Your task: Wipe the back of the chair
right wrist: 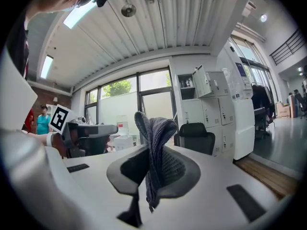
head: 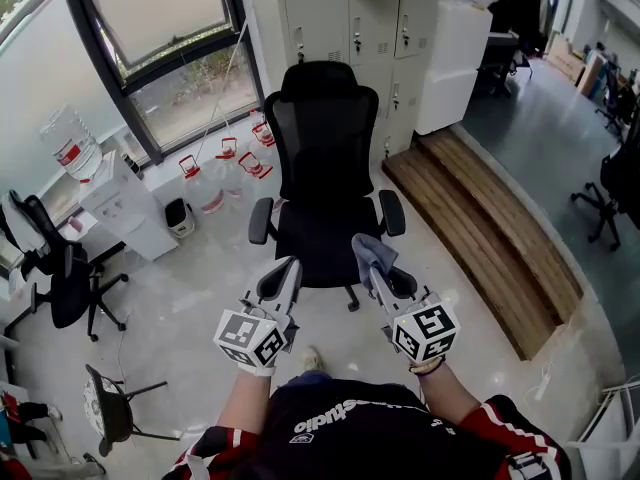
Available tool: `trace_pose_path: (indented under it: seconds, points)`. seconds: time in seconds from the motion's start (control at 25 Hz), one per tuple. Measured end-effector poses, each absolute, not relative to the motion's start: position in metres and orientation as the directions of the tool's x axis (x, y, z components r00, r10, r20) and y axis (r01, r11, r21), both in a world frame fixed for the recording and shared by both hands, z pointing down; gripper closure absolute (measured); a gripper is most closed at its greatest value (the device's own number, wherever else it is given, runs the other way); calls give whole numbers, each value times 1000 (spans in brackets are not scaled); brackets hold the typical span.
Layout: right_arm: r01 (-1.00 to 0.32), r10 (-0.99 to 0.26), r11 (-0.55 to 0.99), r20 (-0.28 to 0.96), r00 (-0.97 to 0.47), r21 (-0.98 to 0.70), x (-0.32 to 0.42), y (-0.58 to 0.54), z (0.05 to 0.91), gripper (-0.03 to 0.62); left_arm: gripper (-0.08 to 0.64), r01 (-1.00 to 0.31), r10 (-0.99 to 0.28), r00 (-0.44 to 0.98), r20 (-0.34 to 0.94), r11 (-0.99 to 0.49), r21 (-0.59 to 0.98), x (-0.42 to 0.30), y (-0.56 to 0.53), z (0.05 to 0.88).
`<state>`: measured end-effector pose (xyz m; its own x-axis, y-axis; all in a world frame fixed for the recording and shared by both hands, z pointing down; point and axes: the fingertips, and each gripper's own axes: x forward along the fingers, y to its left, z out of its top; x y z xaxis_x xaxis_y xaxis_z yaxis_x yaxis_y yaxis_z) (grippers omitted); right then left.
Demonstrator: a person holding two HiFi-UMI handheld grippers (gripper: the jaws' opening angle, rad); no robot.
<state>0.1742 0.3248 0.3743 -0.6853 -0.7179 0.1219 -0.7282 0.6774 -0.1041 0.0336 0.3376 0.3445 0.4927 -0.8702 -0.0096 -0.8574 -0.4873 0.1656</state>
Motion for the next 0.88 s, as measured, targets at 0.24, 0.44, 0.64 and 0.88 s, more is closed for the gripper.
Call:
trace_pose_path:
  seconds: [0.24, 0.44, 0.64, 0.88]
  points:
    - [-731, -725, 673, 100, -682, -109, 204, 362, 381, 535, 535, -863, -875, 483, -4, -477, 167, 66, 373, 355]
    - [-717, -713, 685, 82, -696, -126, 210, 387, 384, 535, 535, -860, -874, 486, 2, -478, 178, 82, 394, 363]
    - [-705, -702, 697, 80, -708, -129, 212, 404, 387, 535, 535, -858, -870, 493, 5, -486, 168, 91, 406, 367]
    - [-697, -693, 705, 79, -717, -132, 213, 415, 390, 535, 535, -861, -873, 487, 13, -477, 175, 89, 418, 375]
